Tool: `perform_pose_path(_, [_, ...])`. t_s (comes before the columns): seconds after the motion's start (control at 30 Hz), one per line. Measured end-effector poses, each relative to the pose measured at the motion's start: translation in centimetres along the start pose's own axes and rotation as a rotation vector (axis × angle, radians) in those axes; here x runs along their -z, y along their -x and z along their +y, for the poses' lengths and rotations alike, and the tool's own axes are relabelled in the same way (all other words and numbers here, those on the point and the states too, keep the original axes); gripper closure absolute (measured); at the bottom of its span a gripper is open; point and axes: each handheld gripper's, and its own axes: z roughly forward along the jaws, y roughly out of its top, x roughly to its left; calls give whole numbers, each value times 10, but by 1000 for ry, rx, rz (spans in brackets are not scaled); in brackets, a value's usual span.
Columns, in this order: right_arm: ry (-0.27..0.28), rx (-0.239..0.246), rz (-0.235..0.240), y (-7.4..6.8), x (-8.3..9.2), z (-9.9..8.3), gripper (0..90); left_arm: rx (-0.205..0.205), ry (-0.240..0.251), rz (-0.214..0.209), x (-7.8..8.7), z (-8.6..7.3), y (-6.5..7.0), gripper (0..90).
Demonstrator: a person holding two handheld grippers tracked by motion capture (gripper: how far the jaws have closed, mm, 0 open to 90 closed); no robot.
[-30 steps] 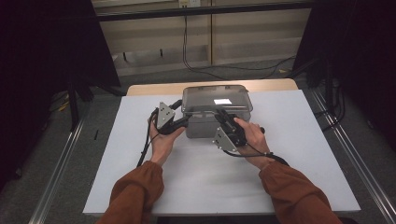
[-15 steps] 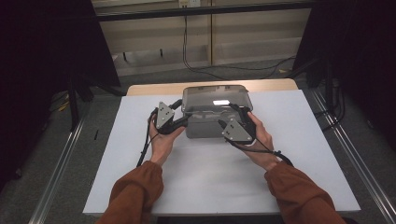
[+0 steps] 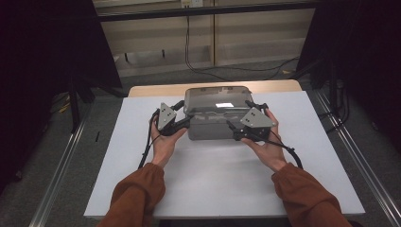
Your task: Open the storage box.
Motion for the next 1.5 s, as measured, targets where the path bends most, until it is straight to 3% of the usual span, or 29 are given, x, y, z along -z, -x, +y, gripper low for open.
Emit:
perform_pose_path(0.07, [-1, -20, 7, 4, 1, -2, 38, -1, -1, 0, 0, 0, 0, 449])
perform_pose_path(0.1, [0, -32, 38, 6, 2, -5, 0, -2, -2, 0, 0, 0, 1, 449])
perform_pose_path(0.13, [0, -32, 38, 6, 2, -5, 0, -2, -2, 0, 0, 0, 1, 450])
perform_pose_path(0.17, [8, -63, 51, 8, 2, -7, 0, -3, 0, 2, 0, 0, 1, 450])
perform_pose_path(0.33, [6, -86, 55, 12, 1, -11, 2, -1, -1, 2, 0, 1, 0, 450])
perform_pose_path(0.77, [-17, -178, 43, 33, 2, -27, 139, 13, -3, -1, 0, 1, 0, 448])
perform_pose_path(1.27, [-9, -179, 28, 40, 0, -30, 327, 21, -7, -2, -1, 1, 0, 449])
perform_pose_path(1.5, [33, -156, 19, 43, 2, -25, 395, 26, 12, 13, -1, 5, -3, 453])
